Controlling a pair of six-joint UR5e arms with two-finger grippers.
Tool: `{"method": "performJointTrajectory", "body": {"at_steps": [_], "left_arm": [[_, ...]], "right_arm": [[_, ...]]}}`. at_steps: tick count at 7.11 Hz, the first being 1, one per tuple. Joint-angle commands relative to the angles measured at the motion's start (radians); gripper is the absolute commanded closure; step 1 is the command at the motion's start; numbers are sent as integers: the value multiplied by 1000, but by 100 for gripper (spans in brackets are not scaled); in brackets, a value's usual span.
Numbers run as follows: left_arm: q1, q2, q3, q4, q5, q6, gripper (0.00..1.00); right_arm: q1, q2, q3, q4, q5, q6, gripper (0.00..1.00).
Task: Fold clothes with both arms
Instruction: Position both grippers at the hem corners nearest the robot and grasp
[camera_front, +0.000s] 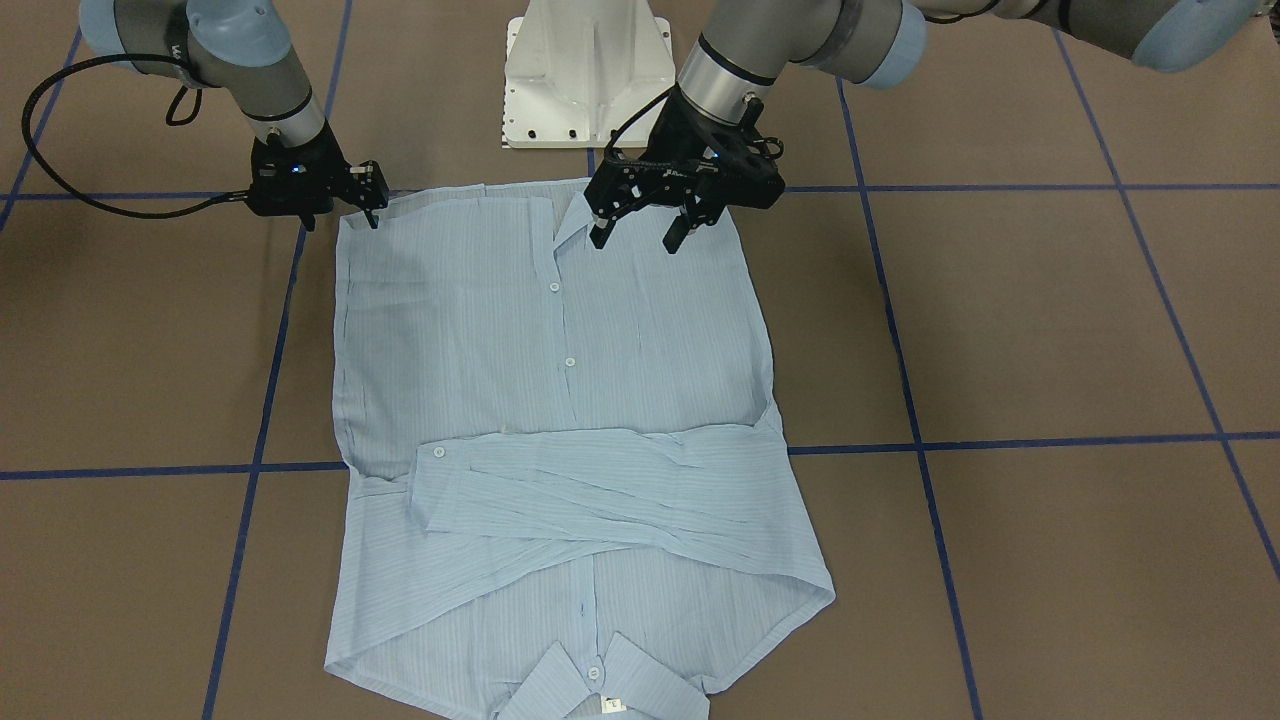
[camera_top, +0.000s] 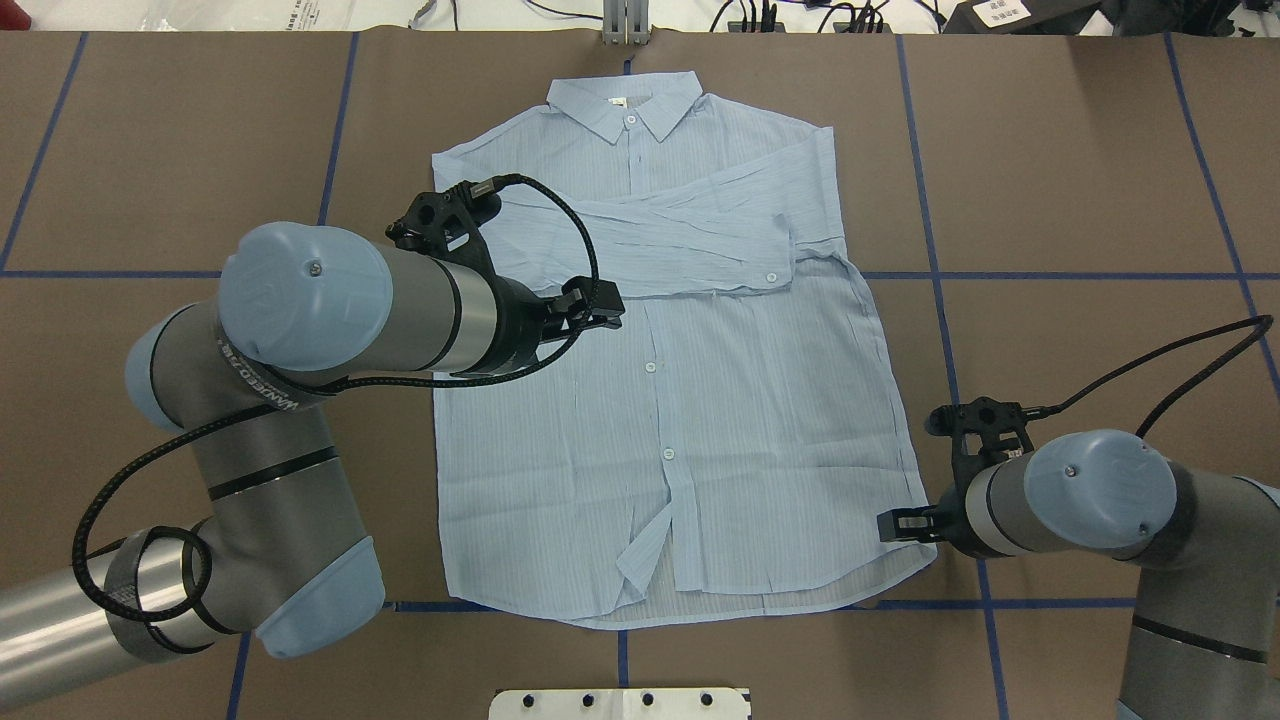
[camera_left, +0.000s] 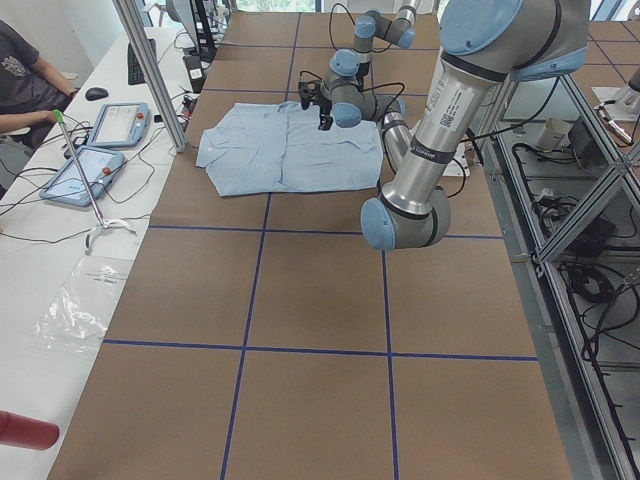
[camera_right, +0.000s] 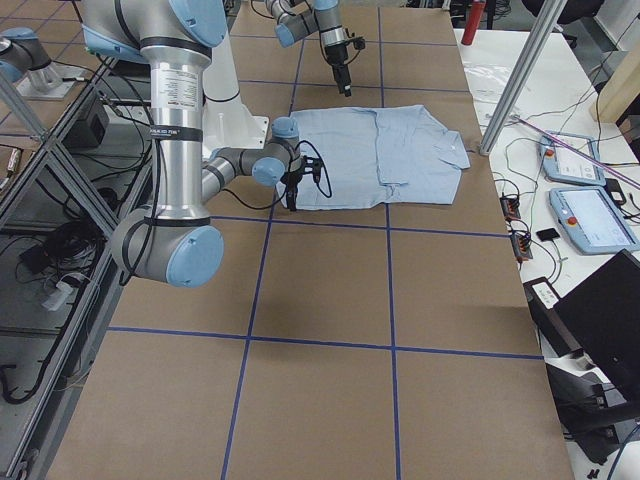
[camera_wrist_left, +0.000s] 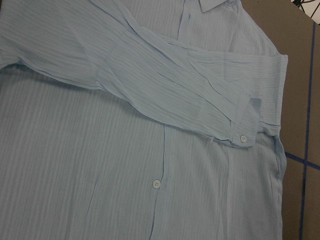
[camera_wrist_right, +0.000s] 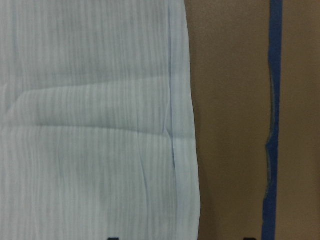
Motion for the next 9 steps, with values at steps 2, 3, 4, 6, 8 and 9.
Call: {"method": "performJointTrajectory", "body": {"at_steps": [2,3,4,6,8,9], "left_arm": [[0,1,0,-2,0,0,0],[0,1,-1,-2,0,0,0],[0,1,-1,-2,0,0,0],[0,2,-1,-2,2,0,0],[0,5,-1,-2,2,0,0],[0,7,-1,-2,2,0,0]], "right_arm": [[-1,2,-29,15,8,-7,28],[-3,2,-31,15,9,-7,33],[-1,1,-31,15,12,-7,38],[-3,2,-32,15,12,-7,71],[-3,1,-29,15,12,-6,98],[-4,1,-26,15,12,-6,100]]}}
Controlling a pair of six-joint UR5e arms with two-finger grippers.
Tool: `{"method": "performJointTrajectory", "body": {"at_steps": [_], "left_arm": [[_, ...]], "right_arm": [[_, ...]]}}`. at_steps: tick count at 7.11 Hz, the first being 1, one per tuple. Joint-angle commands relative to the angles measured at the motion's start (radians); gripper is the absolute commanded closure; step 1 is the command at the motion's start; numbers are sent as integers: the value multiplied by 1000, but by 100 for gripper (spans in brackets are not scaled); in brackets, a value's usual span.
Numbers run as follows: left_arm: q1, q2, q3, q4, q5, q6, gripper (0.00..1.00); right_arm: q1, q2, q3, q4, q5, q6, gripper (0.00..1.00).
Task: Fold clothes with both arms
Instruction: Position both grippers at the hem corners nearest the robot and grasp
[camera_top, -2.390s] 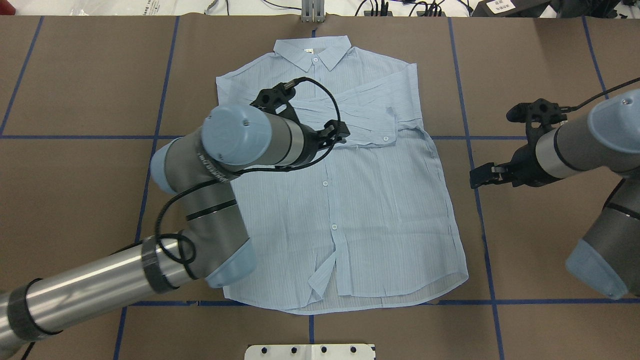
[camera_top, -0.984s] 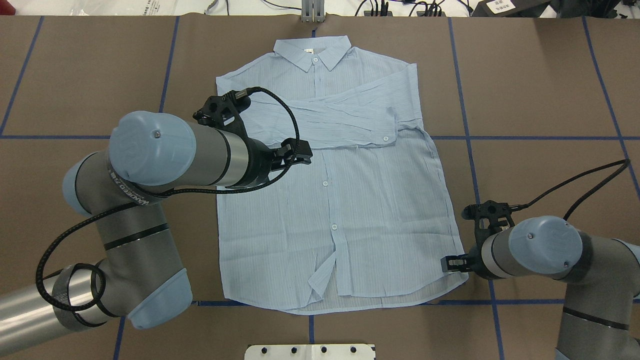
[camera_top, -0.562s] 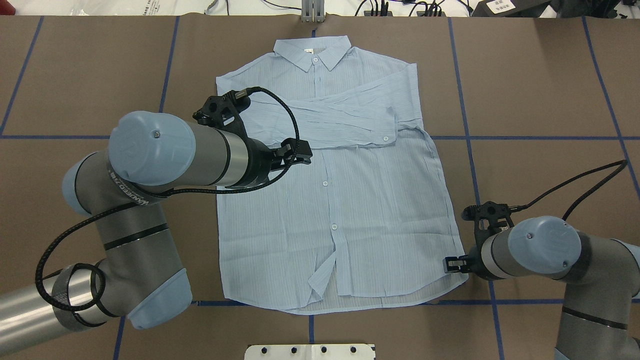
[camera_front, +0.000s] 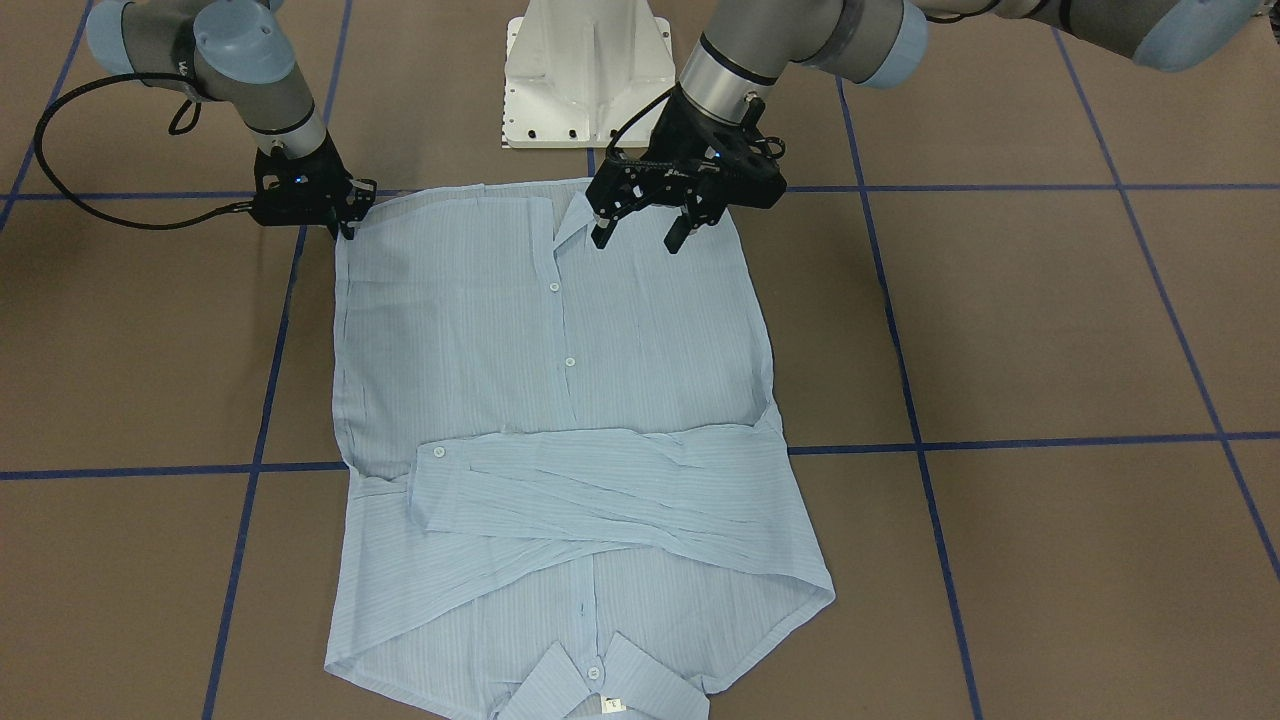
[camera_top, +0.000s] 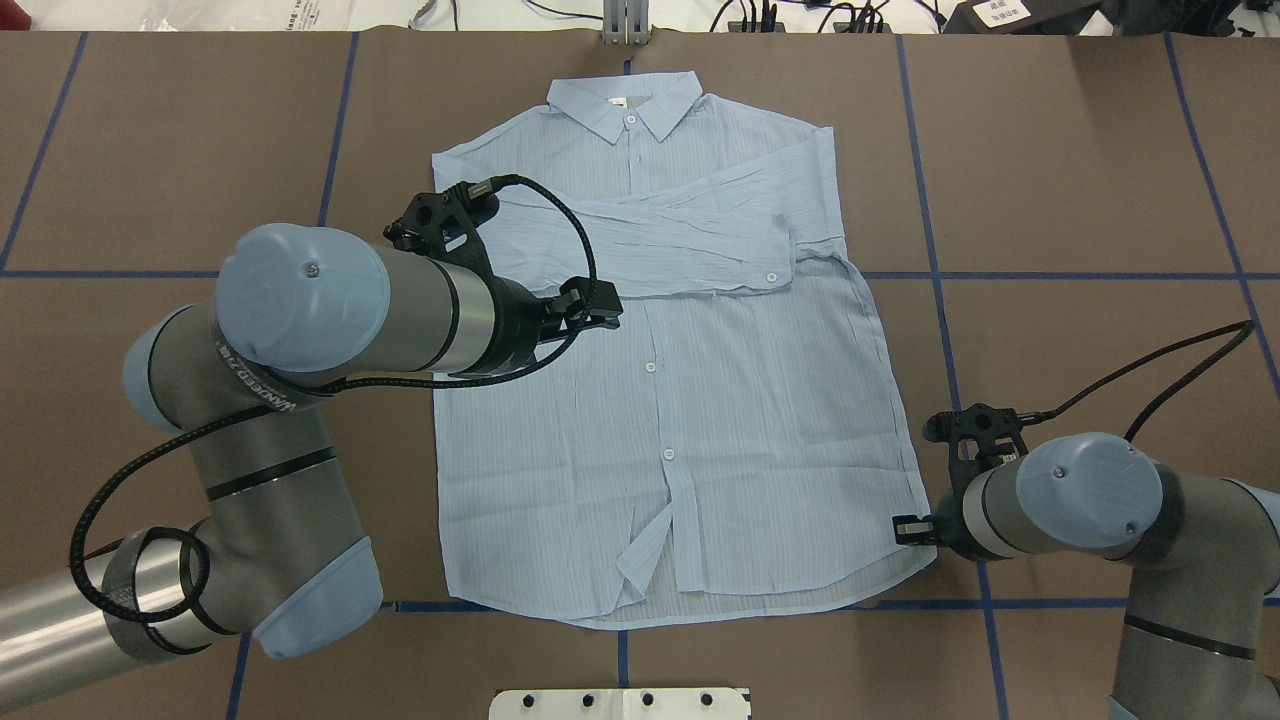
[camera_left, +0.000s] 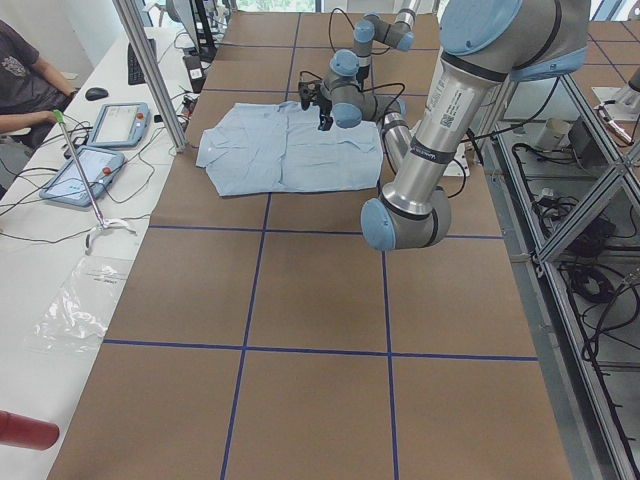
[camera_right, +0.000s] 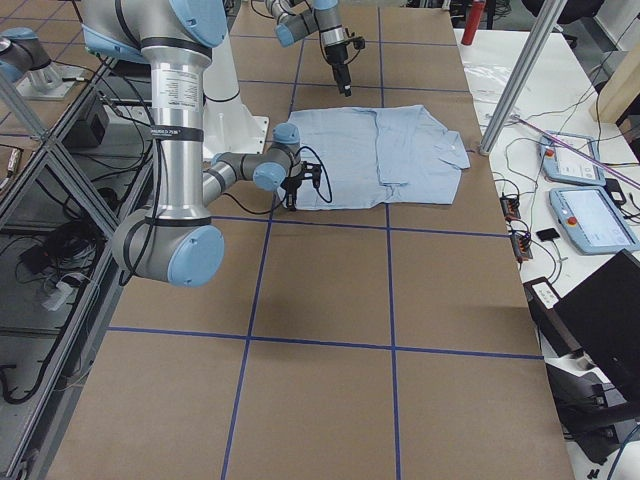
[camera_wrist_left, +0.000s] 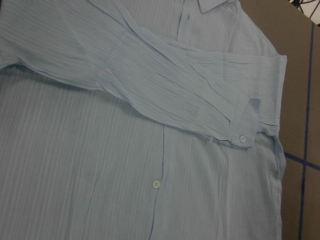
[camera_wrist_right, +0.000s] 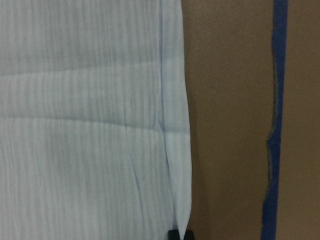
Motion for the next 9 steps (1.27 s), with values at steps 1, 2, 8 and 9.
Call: {"method": "performJointTrajectory", "body": {"at_steps": [1,2,8,9], "left_arm": [[-2,5,2,2,0,0,1],[3,18,0,8,-3,0,1],[208,195,-140,345,-15,-5,3],[228,215,-123,344,-15,-9,6]], "right_arm": [[1,0,12,0,2,2,100],[1,1,21,0,0,10,100],[1,7,41,2,-9,16,100],[1,7,44,2,-9,16,100]]}}
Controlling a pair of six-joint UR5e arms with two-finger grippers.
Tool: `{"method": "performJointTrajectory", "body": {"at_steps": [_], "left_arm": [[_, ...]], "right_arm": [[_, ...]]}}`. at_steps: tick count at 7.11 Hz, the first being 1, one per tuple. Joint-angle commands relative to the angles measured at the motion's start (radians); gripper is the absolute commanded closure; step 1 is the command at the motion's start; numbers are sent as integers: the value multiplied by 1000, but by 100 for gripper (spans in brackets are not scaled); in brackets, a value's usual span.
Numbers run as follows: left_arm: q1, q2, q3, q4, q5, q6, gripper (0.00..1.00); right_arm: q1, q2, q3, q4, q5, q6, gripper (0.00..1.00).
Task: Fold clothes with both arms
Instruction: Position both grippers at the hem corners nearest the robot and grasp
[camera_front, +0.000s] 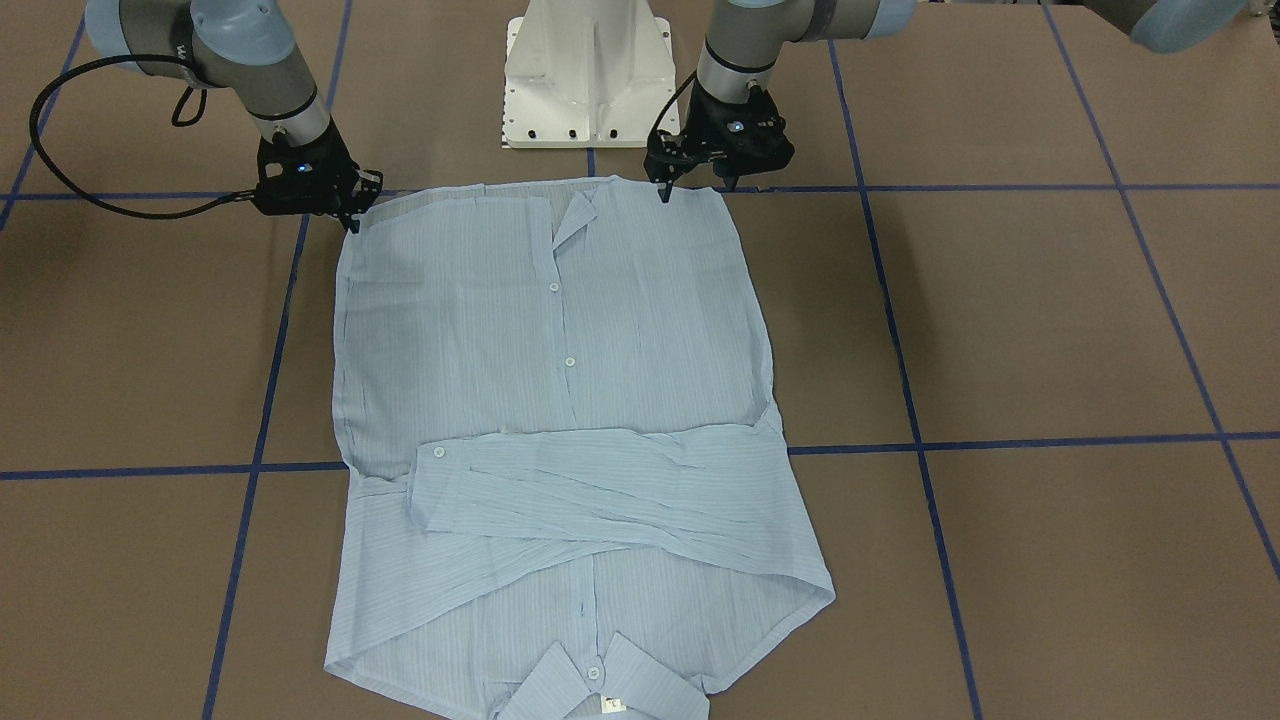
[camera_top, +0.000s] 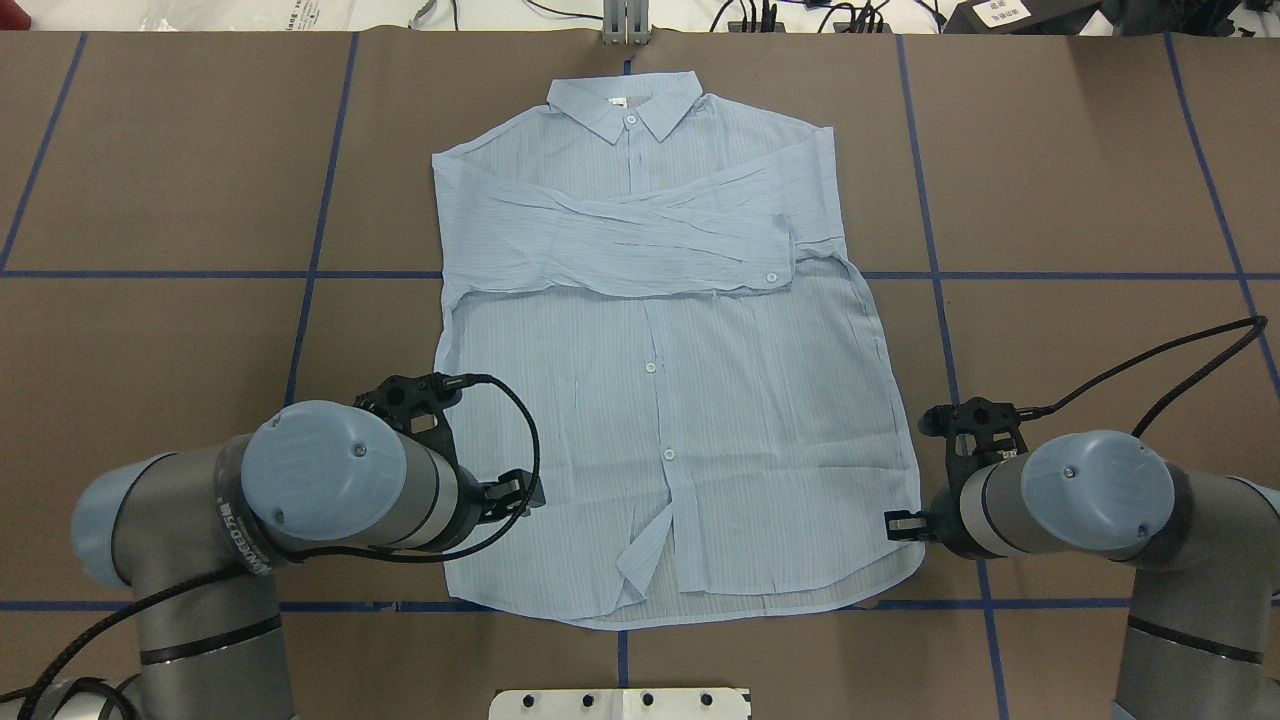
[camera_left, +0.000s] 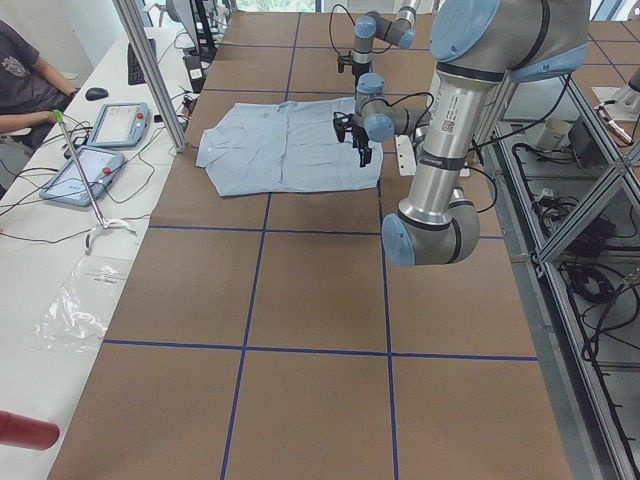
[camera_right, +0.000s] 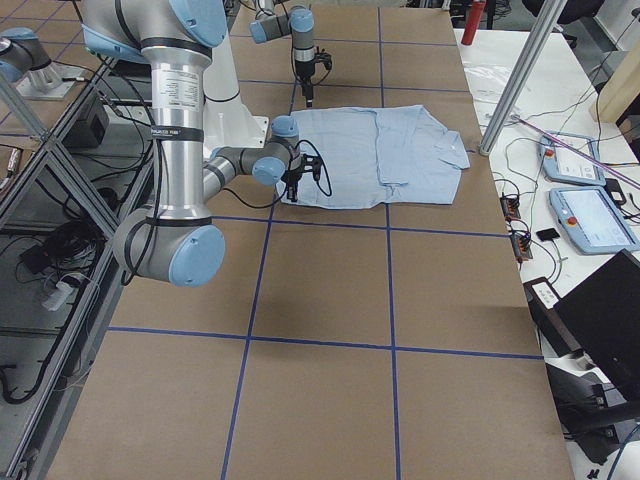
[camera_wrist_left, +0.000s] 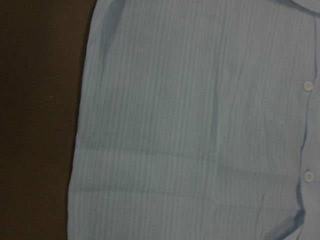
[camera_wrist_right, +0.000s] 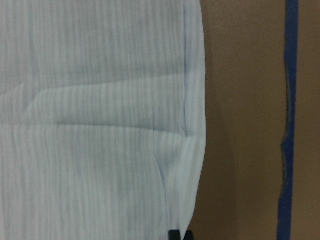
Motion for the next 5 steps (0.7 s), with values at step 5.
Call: {"method": "performJointTrajectory", "body": {"at_steps": [5], "left_arm": [[76,100,37,-124,47,-79,8]], "right_arm": [[1,10,6,0,0,0,100]]}}
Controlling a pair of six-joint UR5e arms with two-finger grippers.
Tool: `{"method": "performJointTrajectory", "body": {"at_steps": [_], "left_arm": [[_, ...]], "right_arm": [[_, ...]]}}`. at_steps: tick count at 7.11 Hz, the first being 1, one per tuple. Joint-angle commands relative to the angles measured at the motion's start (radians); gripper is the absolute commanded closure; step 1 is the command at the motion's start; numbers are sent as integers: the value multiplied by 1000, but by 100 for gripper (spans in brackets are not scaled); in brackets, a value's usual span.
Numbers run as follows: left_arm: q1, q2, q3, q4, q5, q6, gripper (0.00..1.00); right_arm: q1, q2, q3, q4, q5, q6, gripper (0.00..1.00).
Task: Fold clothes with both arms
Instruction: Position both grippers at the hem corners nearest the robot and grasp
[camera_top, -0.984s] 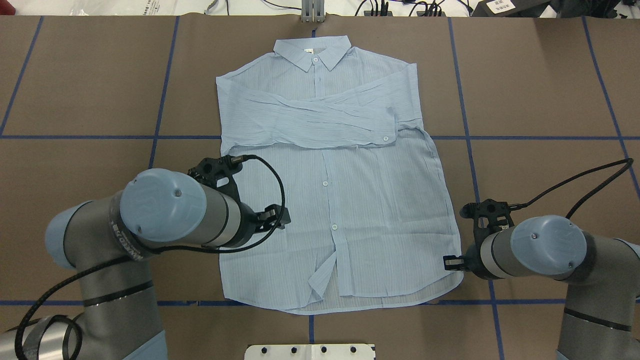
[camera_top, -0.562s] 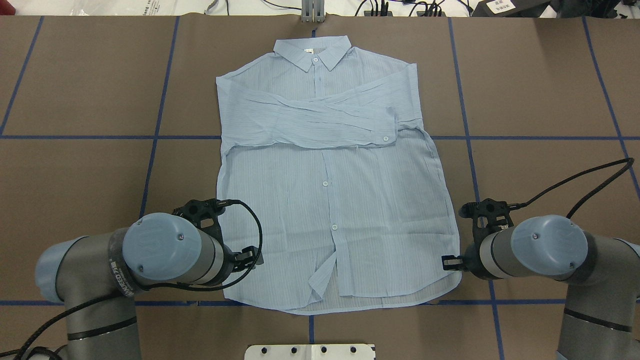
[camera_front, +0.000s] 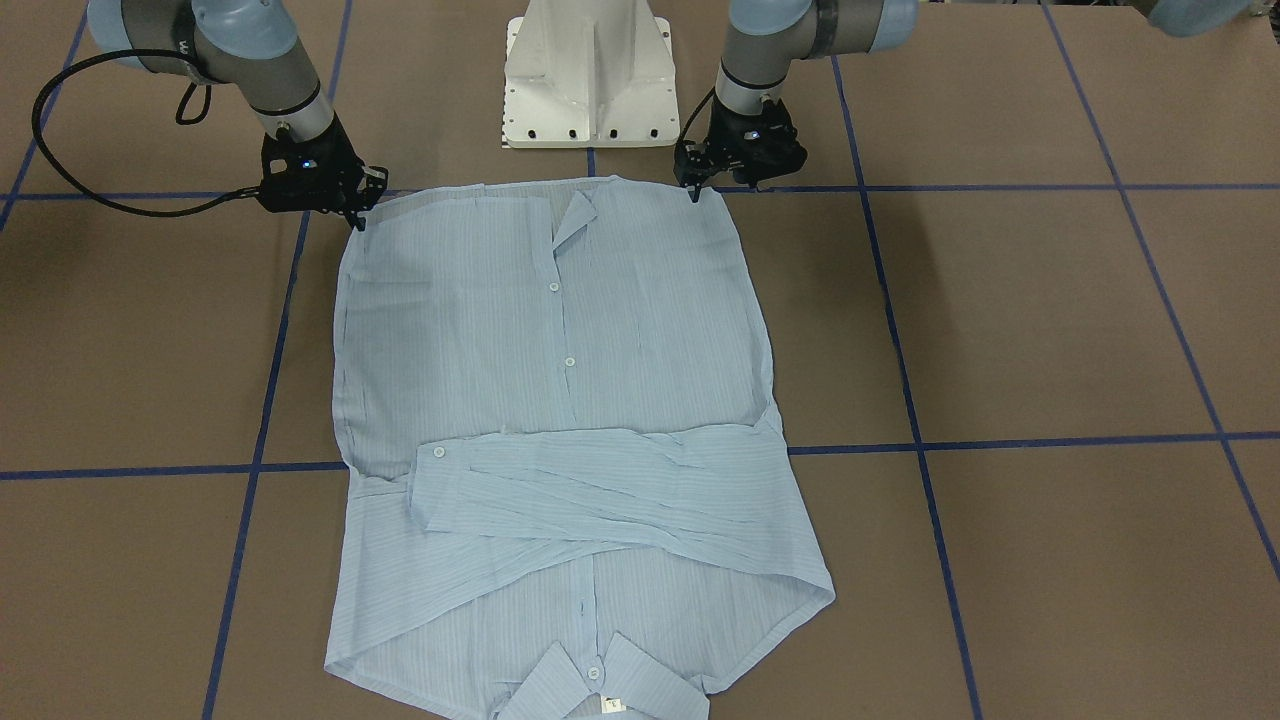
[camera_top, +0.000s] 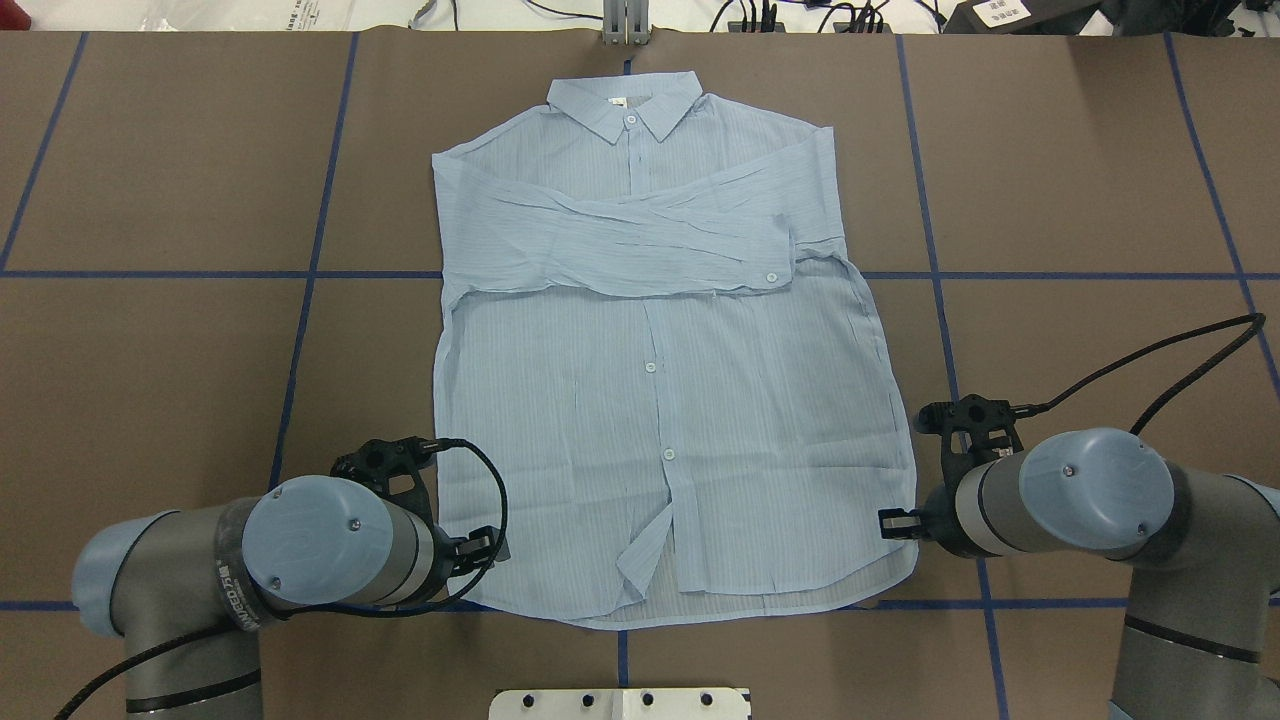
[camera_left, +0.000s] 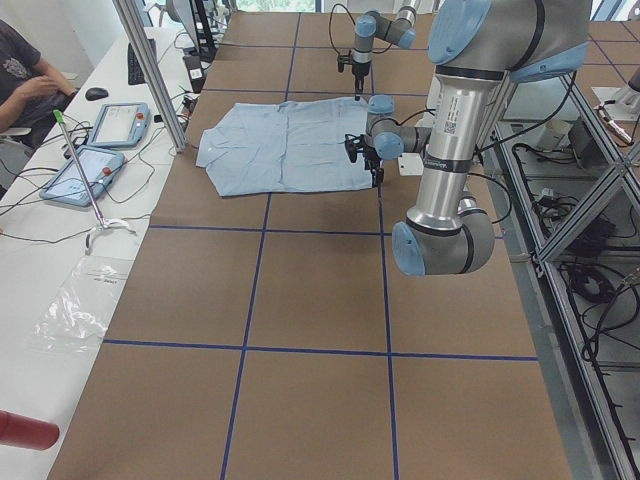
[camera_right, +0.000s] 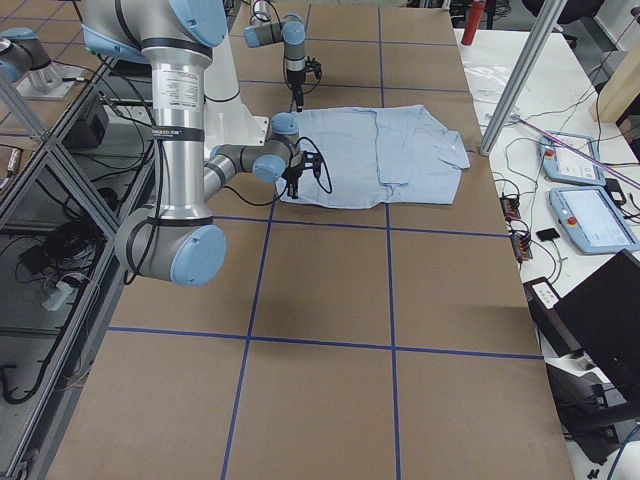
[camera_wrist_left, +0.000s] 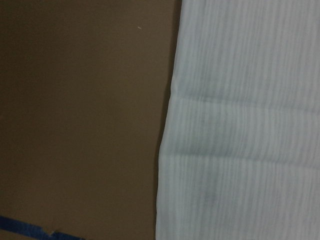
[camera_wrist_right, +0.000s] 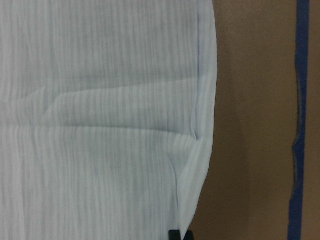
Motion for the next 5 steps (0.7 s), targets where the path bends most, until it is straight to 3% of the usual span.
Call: {"method": "performJointTrajectory", "body": {"at_steps": [1,3,5], "left_arm": [[14,17,23,-66,10,-35,8],[39,11,43,-100,11,-61,11],[44,9,49,-100,11,-61,27]], "right_arm": [[0,1,1,-2,0,0,100],[0,1,1,-2,2,0,100],[3,1,1,-2,2,0,100]]}}
